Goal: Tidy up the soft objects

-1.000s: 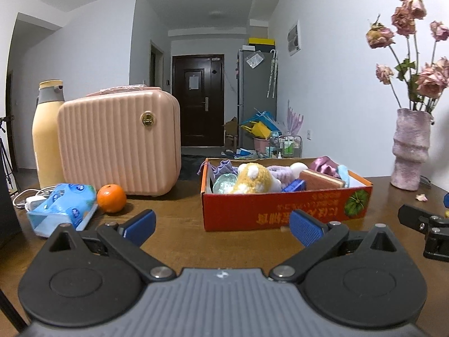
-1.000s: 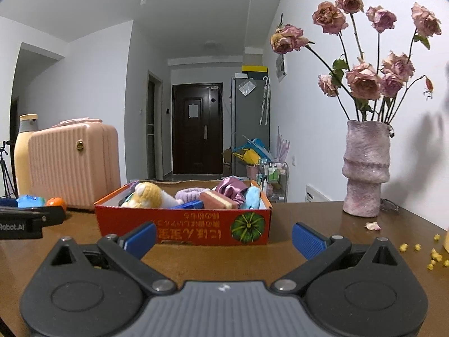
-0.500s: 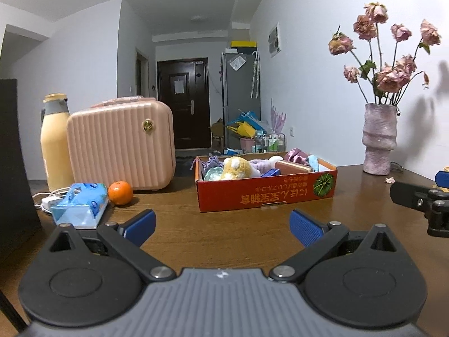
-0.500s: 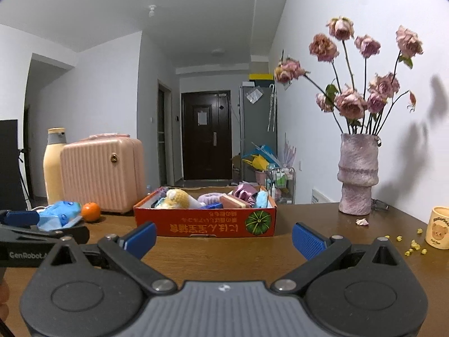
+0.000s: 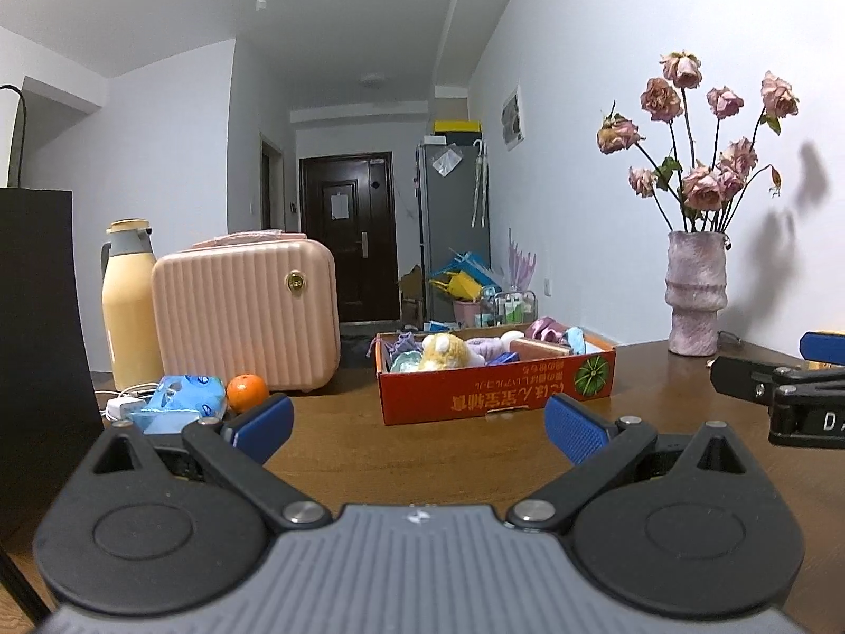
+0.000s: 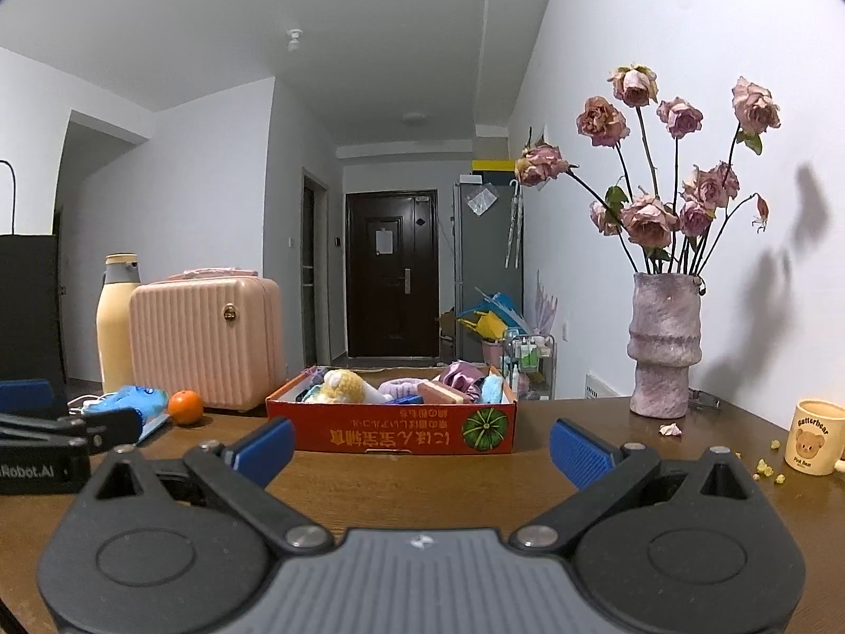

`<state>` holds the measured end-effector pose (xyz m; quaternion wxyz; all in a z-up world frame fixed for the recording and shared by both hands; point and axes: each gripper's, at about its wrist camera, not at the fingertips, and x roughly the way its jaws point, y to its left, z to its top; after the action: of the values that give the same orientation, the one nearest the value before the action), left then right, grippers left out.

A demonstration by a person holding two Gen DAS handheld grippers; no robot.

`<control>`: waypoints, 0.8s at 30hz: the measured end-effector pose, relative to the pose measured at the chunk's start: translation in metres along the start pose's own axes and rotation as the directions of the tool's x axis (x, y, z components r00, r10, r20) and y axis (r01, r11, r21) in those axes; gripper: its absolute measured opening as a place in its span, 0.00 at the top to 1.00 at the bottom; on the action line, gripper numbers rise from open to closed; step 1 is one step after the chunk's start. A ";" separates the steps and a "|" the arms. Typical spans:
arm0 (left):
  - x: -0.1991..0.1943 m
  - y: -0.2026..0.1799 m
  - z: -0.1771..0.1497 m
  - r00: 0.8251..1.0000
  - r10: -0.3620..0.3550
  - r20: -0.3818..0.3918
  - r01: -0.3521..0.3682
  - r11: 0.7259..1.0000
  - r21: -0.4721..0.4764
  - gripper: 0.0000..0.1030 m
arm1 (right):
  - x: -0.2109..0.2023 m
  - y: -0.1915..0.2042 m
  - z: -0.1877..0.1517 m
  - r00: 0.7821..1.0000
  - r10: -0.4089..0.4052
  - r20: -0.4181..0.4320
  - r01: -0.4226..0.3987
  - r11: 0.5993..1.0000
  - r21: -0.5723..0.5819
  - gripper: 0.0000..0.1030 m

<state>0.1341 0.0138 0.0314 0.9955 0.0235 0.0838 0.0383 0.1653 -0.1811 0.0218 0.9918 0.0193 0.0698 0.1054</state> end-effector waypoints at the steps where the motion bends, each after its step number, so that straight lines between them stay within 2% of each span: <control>1: -0.001 0.000 0.000 1.000 0.000 0.002 0.000 1.000 -0.001 0.00 | -0.001 0.000 0.000 1.000 0.001 0.000 -0.001 1.000 -0.002 0.00; 24: -0.007 0.000 -0.001 1.000 -0.003 0.009 0.003 1.000 -0.003 0.00 | -0.008 0.002 -0.001 1.000 0.005 0.021 -0.005 1.000 -0.012 0.00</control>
<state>0.1275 0.0132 0.0316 0.9959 0.0222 0.0792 0.0366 0.1572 -0.1805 0.0218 0.9923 0.0145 0.0584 0.1081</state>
